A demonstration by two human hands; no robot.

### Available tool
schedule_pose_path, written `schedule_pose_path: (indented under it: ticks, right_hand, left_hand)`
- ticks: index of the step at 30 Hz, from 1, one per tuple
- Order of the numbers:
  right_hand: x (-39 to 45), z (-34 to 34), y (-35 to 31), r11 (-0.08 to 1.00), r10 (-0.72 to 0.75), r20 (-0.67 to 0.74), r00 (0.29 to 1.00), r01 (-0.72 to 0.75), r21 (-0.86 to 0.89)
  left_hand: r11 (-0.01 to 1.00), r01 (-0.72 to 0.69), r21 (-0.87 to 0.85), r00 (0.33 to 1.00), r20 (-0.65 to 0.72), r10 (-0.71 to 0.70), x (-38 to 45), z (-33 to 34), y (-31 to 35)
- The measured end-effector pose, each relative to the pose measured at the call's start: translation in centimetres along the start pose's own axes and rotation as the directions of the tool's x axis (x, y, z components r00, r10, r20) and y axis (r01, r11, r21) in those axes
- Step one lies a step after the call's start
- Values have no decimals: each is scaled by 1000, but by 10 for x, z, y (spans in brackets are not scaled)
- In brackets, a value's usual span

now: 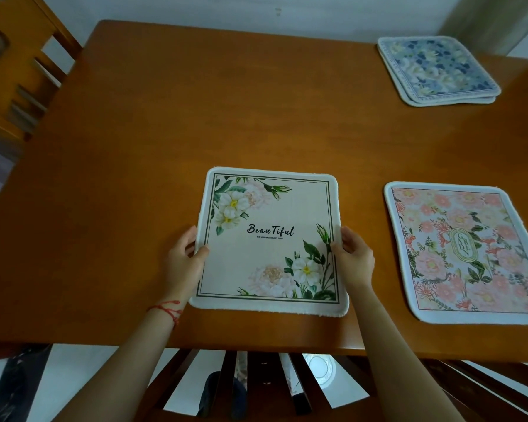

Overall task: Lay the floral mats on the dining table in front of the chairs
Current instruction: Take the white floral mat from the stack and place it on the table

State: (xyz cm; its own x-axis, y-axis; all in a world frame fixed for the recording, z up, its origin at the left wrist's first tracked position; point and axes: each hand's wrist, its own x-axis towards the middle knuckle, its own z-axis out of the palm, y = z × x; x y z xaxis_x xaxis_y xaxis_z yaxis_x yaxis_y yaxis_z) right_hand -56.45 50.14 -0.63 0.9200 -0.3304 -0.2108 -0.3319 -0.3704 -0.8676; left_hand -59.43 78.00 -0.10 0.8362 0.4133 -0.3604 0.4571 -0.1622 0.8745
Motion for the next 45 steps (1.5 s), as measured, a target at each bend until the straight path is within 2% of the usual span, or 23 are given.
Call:
schedule_pose_path:
  ticks: [14,23,28,32,37,45]
  right_hand:
    - [-6,-2,-2,999,0,-3,1000,0,-46]
    - [-21,-3,-6,990,19,33,999,-15,-137]
    - [-37,-2,-13,925,-131,163,978,179,-334]
    - [-50,-6,-16,812,-187,266,946,302,-500]
    - [-72,-19,-24,753,-222,343,913,384,-534]
    - [-115,-59,-28,664,-363,384,849,525,-532]
  left_hand:
    - [998,-42,46,999,25,41,-6,0,-3]
    - [967,-121,224,990,98,102,-12,-5,-3]
    - [883,-266,387,960,185,209,-21,-4,1]
    - [819,-320,476,939,275,207,-31,-5,1]
    - [727,-431,534,900,310,306,-56,-8,8]
    - [661,-448,602,892,254,373,-118,-12,9]
